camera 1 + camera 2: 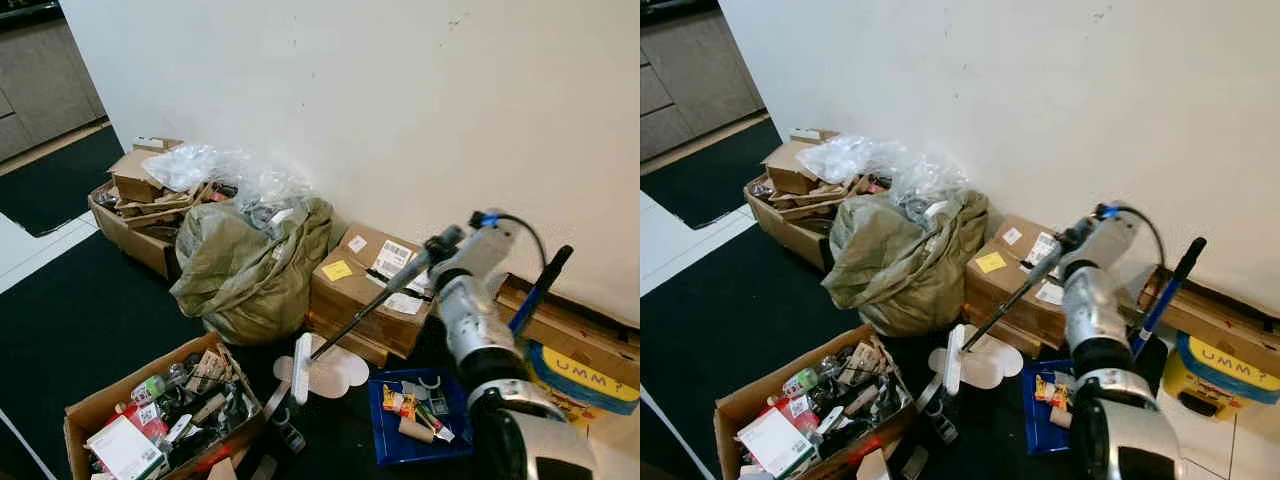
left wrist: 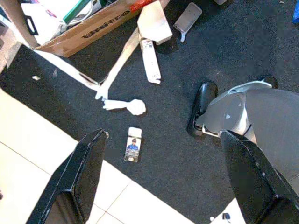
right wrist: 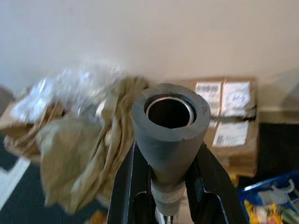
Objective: Sweep floor
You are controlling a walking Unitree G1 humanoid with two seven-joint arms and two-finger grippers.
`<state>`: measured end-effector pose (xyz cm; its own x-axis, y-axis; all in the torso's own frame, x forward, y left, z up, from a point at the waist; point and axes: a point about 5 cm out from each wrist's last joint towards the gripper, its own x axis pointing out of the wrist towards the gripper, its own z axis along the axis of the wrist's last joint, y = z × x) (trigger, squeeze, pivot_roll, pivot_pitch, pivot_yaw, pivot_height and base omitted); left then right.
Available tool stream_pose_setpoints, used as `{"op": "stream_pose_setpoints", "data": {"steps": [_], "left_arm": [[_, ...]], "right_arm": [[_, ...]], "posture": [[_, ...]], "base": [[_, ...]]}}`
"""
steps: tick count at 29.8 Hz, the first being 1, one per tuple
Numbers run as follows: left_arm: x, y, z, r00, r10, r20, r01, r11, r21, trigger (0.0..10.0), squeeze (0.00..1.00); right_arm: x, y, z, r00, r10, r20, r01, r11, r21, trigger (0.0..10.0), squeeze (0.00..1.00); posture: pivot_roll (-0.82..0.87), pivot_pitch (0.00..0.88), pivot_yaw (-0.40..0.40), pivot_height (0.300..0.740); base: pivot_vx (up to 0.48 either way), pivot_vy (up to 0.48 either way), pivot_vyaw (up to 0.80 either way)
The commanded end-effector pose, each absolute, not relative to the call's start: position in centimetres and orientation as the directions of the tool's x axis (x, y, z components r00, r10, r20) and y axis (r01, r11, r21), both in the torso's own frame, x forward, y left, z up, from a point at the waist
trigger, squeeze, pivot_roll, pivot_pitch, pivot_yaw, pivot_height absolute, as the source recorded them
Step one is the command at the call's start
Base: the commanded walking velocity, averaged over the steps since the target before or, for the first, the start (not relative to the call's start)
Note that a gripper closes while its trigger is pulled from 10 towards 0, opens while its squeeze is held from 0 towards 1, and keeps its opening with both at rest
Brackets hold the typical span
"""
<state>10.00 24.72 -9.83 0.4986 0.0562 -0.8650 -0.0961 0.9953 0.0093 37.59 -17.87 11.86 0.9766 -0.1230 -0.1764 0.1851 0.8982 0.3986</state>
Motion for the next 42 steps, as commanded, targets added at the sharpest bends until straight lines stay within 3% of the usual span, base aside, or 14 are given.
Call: {"op": "stream_pose_setpoints", "data": {"steps": [1,23,32,42], "left_arm": [[9.4,25.1,-9.9,0.482,0.063,-0.874,-0.092,0.996,0.021,10.0,0.0],[9.4,25.2,-9.8,0.483,0.061,-0.873,-0.096,0.995,0.017,10.0,0.0],[9.0,25.1,-10.0,0.475,0.064,-0.877,-0.097,0.995,0.02,10.0,0.0],[8.2,25.2,-10.1,0.465,0.066,-0.883,-0.096,0.995,0.024,10.0,0.0]], "right_arm": [[37.6,-17.1,11.6,0.978,-0.088,-0.187,0.159,0.899,0.409,10.0,0.0],[36.1,-14.4,7.8,0.937,-0.038,-0.348,0.146,0.946,0.29,10.0,0.0],[36.2,-14.3,8.1,0.959,0.007,-0.283,0.126,0.884,0.451,10.0,0.0],[37.4,-14.5,10.5,0.979,-0.01,-0.201,0.105,0.879,0.465,10.0,0.0]], "posture": [[-0.01,0.068,0.01,0.74],[0.0,0.082,0.006,0.74],[0.02,0.089,-0.003,0.74],[0.02,0.118,0.004,0.74]], "base": [[0.0,0.0,0.0],[0.0,0.0,0.0],[0.0,0.0,0.0],[0.0,0.0,0.0]]}}
